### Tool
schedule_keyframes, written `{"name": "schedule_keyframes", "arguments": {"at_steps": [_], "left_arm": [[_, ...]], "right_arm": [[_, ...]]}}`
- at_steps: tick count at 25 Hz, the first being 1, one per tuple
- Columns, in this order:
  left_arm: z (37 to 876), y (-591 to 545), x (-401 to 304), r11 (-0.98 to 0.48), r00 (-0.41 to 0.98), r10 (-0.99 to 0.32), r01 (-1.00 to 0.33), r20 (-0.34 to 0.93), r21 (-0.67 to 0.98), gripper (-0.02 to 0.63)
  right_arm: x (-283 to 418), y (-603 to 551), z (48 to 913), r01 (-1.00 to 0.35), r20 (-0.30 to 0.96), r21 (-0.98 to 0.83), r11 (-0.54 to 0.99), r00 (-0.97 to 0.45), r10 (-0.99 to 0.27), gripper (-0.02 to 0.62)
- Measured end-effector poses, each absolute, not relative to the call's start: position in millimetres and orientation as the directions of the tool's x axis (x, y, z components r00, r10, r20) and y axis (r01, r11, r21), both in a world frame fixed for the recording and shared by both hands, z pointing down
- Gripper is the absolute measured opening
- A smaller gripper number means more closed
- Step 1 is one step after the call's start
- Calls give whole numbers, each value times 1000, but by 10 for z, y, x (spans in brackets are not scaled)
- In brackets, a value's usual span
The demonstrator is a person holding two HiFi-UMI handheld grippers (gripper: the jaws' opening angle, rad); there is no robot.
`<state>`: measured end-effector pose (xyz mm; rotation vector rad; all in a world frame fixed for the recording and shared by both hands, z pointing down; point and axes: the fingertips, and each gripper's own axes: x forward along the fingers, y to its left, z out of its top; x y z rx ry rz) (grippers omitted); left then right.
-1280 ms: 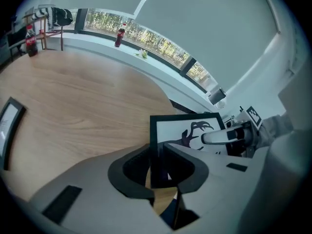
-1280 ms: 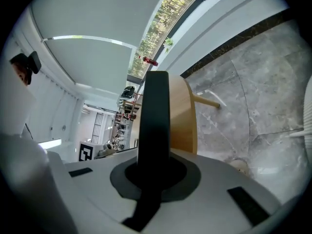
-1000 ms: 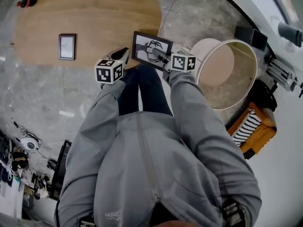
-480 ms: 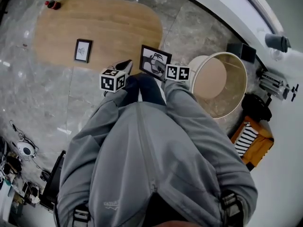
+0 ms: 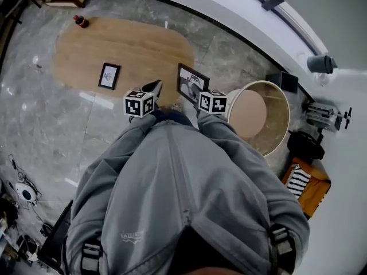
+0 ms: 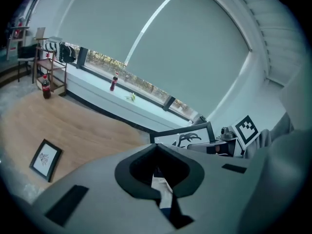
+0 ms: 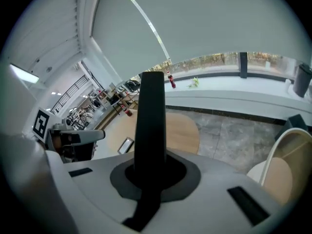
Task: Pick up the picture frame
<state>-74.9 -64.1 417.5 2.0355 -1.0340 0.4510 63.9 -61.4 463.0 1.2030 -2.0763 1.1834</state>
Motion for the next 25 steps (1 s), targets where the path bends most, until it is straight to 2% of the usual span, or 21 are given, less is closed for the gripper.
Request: {"name": "schedule_keyframes", "arguments": {"at_steps": [12, 17, 25], "left_arm": [[2873, -716, -1012, -417, 515, -726, -856, 455, 305, 18], [2279, -764, -1121, -413, 468, -805, -883, 365, 224, 18], [1342, -789, -1075, -431, 443, -878, -897, 179, 101, 18]], "right_arm": [[329, -920, 2849, -863, 475, -275, 423, -505, -721, 37], [222, -937, 2155, -862, 351, -179, 475, -507, -787, 37], [159, -942, 1365, -876, 191, -117, 468, -482, -855, 37]]}}
